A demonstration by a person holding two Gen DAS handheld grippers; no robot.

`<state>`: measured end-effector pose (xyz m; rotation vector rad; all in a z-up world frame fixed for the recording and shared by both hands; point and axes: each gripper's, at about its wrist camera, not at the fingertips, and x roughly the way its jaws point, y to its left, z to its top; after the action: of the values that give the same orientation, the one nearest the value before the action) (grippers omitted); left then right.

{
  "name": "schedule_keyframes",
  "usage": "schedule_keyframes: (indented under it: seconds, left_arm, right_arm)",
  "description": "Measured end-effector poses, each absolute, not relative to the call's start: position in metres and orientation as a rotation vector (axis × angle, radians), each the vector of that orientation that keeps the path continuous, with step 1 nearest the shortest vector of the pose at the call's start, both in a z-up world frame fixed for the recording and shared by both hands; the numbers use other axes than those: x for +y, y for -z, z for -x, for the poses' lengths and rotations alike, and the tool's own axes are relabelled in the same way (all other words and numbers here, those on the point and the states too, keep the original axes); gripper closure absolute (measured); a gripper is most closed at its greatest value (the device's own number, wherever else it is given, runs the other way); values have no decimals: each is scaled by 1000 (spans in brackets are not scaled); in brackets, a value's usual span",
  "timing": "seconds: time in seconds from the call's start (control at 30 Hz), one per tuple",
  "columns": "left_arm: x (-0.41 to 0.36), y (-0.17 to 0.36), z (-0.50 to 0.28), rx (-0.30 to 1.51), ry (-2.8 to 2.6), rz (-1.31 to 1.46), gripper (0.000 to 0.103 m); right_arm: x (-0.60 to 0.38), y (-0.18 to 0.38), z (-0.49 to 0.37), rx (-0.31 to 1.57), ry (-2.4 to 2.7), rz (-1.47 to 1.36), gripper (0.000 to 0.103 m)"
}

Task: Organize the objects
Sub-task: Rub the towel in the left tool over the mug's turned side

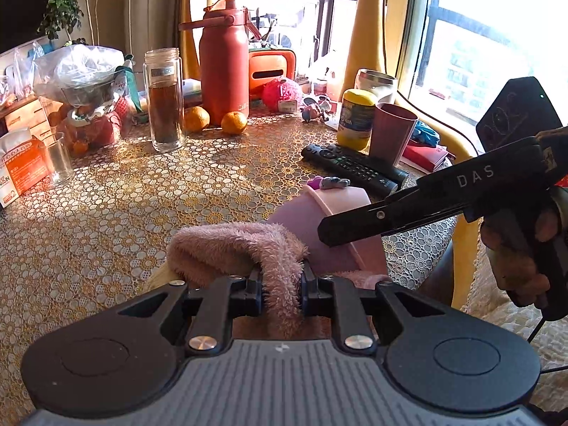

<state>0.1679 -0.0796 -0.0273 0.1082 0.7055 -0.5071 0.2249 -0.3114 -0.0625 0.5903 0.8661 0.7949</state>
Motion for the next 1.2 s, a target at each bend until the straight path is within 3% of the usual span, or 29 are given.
schedule_keyframes:
  seconds: [0.4, 1.2]
  left_arm:
    - [-63, 54, -178, 797, 452, -95, 85]
    - [-93, 7, -154, 678, 557, -81, 85]
  right_arm:
    - [-313, 60, -230, 872, -805, -572, 88]
    - [-313, 61, -234, 890, -779, -594, 87]
